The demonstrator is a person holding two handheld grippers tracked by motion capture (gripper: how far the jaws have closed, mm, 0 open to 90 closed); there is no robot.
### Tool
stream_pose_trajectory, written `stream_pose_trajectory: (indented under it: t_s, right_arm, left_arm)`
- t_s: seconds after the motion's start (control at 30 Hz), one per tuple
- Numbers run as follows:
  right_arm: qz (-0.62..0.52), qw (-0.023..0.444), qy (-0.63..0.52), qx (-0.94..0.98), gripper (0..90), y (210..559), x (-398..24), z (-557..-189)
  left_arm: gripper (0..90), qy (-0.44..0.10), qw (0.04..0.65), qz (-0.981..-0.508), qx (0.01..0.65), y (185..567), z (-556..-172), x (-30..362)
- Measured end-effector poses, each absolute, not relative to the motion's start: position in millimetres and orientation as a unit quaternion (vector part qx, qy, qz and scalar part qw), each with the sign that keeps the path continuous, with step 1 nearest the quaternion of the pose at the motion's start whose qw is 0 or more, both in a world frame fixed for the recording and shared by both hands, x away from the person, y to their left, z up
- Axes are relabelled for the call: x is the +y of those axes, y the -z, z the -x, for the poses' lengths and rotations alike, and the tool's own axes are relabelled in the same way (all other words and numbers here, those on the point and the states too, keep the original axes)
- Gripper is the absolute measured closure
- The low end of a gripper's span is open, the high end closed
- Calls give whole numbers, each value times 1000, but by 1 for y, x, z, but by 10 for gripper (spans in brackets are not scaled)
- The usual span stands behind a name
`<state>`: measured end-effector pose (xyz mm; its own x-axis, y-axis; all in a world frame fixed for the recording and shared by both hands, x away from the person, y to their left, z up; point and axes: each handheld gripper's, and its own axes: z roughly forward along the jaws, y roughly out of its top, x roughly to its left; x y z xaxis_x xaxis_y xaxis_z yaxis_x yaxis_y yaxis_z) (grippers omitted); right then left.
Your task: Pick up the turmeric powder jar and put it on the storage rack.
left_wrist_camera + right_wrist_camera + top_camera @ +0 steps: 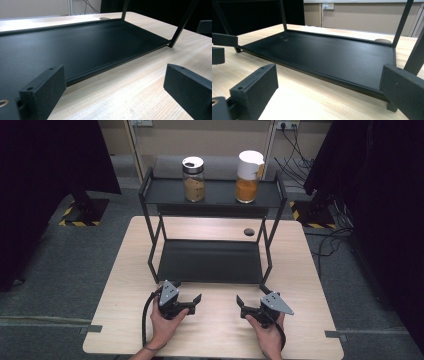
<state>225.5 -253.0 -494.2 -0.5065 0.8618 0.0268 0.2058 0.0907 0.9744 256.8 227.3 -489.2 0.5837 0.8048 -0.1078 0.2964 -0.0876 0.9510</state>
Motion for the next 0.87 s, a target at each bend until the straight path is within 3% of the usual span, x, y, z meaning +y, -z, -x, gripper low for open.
stream_pose_trajectory:
  t_s: [0.87]
  right_arm:
    - [-386,306,-549,675,21,497,-254,-223]
  left_arm:
    - [35,-230,550,-701,392,489,-257,228]
